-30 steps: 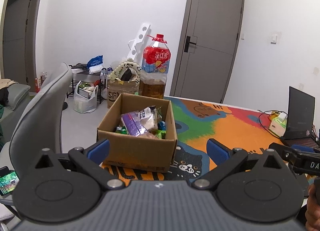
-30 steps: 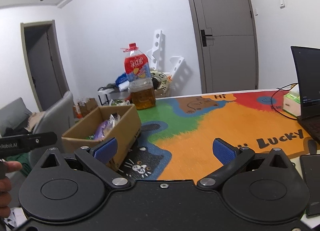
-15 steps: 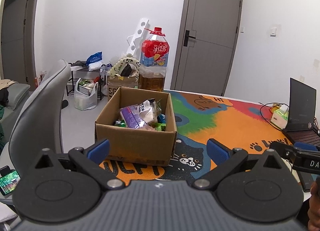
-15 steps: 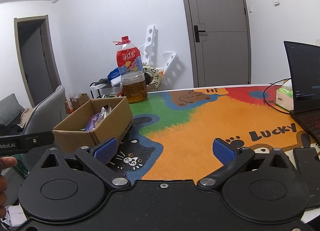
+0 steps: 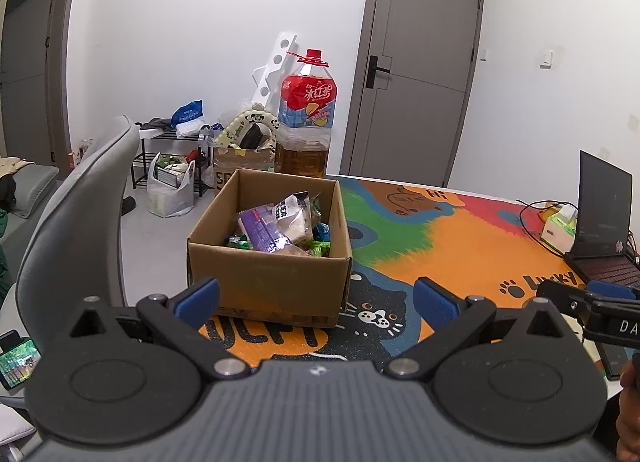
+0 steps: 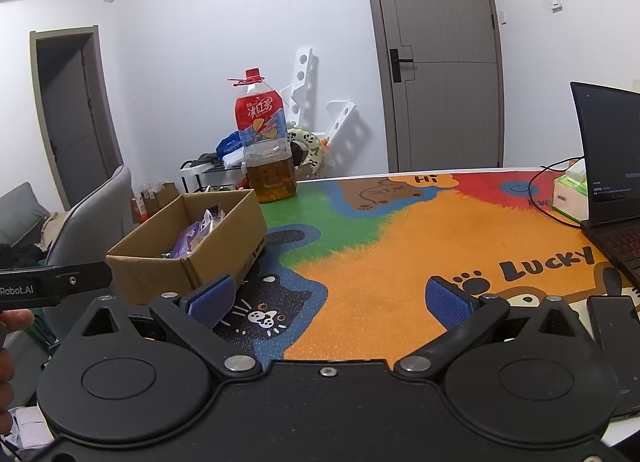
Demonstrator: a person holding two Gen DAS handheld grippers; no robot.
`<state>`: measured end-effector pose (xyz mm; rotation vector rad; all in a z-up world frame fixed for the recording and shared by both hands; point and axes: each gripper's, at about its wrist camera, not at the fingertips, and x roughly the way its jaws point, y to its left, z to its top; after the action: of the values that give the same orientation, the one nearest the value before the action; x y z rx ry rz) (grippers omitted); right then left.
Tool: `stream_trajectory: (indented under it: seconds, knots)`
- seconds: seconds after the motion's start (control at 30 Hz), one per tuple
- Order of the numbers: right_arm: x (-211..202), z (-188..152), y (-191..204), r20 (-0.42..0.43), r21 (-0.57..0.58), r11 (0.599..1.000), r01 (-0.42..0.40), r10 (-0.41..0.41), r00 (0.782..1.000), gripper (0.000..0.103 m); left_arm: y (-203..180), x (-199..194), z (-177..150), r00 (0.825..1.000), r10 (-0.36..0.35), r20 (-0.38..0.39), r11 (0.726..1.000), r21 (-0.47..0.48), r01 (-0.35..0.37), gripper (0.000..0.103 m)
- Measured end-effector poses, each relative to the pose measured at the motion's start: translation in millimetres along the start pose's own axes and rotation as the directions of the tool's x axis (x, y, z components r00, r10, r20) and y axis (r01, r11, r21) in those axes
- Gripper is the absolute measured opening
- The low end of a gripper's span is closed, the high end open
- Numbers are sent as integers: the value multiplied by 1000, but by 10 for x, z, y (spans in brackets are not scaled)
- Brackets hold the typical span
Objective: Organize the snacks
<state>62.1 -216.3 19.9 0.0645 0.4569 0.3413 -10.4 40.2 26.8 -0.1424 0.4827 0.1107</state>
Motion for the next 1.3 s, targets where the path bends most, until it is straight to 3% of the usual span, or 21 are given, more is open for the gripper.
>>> stream_trajectory:
  seconds: [1.3]
  knots:
    - [-1,1,9,-8,3,1000,-17,17,1000,103,-22,59,-17,1000,19,-22,1000,-1,-19,102]
